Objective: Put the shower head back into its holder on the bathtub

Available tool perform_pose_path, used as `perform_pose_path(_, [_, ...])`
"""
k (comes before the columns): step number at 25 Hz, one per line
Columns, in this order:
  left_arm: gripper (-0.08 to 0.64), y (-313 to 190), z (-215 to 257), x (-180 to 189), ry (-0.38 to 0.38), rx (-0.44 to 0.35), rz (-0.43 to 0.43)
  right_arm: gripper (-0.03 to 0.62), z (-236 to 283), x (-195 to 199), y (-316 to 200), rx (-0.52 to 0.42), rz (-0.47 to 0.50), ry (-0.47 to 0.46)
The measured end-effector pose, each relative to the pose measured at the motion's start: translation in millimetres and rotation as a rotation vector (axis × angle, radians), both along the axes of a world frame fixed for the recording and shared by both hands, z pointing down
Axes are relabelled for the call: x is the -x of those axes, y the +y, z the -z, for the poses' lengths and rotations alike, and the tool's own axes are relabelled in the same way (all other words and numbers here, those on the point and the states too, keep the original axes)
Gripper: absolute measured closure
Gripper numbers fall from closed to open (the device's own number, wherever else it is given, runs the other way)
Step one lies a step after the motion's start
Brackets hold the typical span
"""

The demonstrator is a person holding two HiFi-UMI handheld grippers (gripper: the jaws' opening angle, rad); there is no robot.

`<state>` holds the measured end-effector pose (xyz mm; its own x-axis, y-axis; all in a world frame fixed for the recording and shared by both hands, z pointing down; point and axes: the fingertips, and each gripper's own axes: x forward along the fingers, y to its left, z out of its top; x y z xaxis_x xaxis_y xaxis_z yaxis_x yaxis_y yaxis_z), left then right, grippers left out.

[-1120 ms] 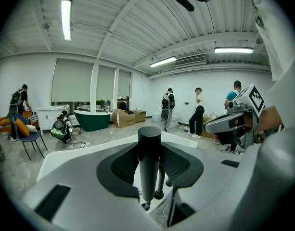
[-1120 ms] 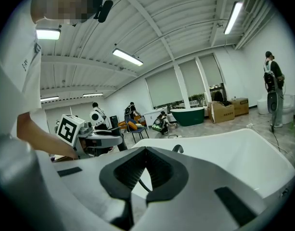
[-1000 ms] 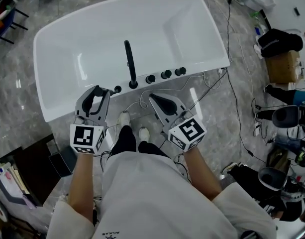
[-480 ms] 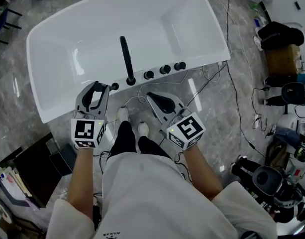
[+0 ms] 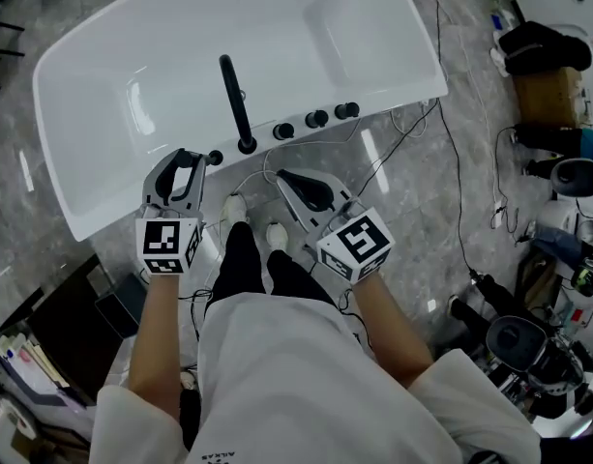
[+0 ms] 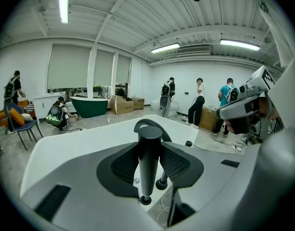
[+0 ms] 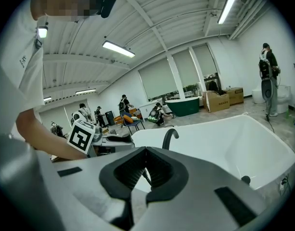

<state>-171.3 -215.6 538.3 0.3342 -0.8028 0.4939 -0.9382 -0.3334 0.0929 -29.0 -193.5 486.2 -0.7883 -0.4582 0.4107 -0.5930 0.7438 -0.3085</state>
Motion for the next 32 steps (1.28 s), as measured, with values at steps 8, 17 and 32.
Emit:
perform_pose_path(8, [0.417,0.2,-38.6,-0.4,-0.001,0.053,-0.004,0.577,-19.9,-9.3,6.7,0.038,-0.028,0.027])
perform_pose_path(17, [0.417,0.1,-72.5,-2.3,-0.010,0.107,-0.014,0.577,-32.9,-14.3,10.2,0.059,-0.057,0.029])
perform_pose_path(32, [0.417,11.9,-116.1,-6.0,-0.029,0.185,-0.016,0.577,-40.9,-20.7,16.3,0.069,-0.077,0.037])
